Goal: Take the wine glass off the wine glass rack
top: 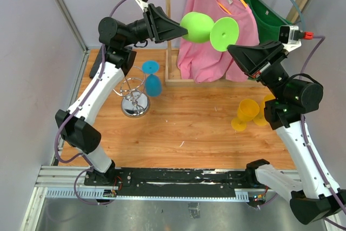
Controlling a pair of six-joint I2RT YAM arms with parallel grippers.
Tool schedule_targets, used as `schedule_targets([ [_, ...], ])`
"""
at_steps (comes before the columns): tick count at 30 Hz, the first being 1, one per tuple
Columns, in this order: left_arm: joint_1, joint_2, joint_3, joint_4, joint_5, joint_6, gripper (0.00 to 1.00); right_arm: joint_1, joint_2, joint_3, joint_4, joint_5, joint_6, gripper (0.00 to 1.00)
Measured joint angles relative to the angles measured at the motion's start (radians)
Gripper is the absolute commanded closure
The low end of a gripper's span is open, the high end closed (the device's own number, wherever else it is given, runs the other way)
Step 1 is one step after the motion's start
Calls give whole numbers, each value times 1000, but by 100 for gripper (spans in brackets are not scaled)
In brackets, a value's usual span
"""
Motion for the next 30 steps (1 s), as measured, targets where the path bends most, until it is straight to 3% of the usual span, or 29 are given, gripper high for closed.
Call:
schedule_targets([
  [12,15,-24,0,43,2,-32,99,0,-40,-183,175,151,82,99],
  [20,14,-30,0,49,4,-37,100,0,-22,-227,282,163,123,97],
  [24,14,-30,0,49,5,-37,100,0,-20,-282,345,177,150,87],
  [30,16,-46,-12,51,-2,-29,100,0,-42,-394,371,172,162,51],
])
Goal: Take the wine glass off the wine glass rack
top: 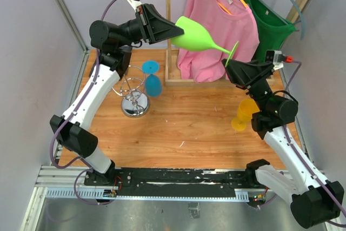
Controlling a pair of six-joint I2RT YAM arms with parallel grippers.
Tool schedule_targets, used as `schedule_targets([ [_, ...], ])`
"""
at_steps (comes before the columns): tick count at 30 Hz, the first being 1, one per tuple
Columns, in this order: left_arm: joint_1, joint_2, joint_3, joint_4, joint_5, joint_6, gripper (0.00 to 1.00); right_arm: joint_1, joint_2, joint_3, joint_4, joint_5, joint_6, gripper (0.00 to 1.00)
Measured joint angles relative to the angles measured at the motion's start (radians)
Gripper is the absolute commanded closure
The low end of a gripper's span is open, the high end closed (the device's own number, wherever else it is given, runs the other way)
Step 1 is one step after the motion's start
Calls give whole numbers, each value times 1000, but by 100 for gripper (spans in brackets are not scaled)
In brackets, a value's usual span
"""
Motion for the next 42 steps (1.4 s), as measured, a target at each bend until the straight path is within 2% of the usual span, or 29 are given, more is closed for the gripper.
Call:
schedule_targets([
  [3,-6,-19,-11,5,11,8,100,0,-16,-48,-53,-26,-17,36],
  [5,-5,-31,-16,6,19,23,100,0,-30,-75,-104,-31,-26,29],
  [8,-5,-42,-29,5,37,47,100,0,-86,-92,-191,-51,-52,22],
  [11,-5,-48,-47,-3,56,83,100,0,-170,-89,-316,-81,-108,19],
  [13,-4,-51,-65,-12,74,118,100,0,-230,-65,-446,-99,-168,18],
  [18,-4,-55,-90,-126,115,267,100,0,-350,81,-896,-101,-375,15],
  [21,-5,-57,-85,-251,123,400,100,0,-410,179,-1139,-64,-487,15],
  [26,-68,-39,63,-701,39,834,100,0,-462,308,-1450,32,-624,15],
  [29,-157,-45,97,-875,-36,1061,100,0,-466,350,-1576,89,-677,15],
  [33,-274,-43,87,-1043,-156,1284,100,0,-462,401,-1715,166,-728,9],
  [36,-327,-31,67,-1121,-247,1402,100,0,-461,459,-1806,243,-769,1],
  [42,-396,23,30,-1209,-402,1575,100,0,-468,557,-1917,408,-843,2],
])
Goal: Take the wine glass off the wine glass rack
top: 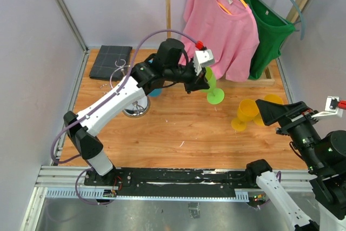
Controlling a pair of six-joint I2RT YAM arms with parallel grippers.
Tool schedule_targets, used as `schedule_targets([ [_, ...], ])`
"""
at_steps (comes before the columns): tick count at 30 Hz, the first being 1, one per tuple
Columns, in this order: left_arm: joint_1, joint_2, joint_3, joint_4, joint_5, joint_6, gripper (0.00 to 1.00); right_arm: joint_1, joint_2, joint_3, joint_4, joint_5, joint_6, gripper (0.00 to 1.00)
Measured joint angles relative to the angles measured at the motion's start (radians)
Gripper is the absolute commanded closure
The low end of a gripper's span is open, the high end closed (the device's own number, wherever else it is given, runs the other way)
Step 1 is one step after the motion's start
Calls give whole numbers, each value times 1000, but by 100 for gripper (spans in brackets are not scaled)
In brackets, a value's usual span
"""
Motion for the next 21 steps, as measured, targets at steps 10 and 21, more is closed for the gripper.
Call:
schedule_targets([
  [10,-109,159,-25,-46,-162,134,100,1,0,17,-99,137,-44,1],
  [21,-183,261,0,-82,-224,153,100,2,-11,17,-135,172,-56,2],
])
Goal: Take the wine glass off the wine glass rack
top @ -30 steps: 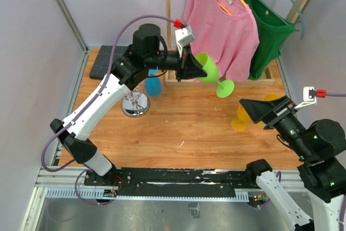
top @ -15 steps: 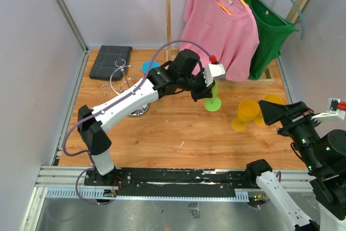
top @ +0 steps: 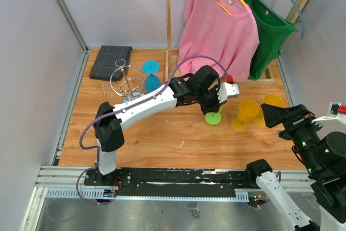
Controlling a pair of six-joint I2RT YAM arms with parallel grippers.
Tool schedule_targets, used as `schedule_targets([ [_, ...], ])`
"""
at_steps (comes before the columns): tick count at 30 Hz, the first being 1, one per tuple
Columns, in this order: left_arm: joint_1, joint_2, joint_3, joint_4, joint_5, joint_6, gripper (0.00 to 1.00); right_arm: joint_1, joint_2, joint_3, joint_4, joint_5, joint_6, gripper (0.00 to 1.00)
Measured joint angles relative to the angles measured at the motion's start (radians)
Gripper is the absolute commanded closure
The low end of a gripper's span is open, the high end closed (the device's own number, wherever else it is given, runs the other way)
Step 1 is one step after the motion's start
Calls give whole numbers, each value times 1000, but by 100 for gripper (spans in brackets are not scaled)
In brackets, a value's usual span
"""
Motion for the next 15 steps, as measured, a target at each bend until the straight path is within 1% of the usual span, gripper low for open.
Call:
schedule_targets([
  [15,-70,89,60,0,-25,-47,100,24,-18,0,-21,17,-1,1],
])
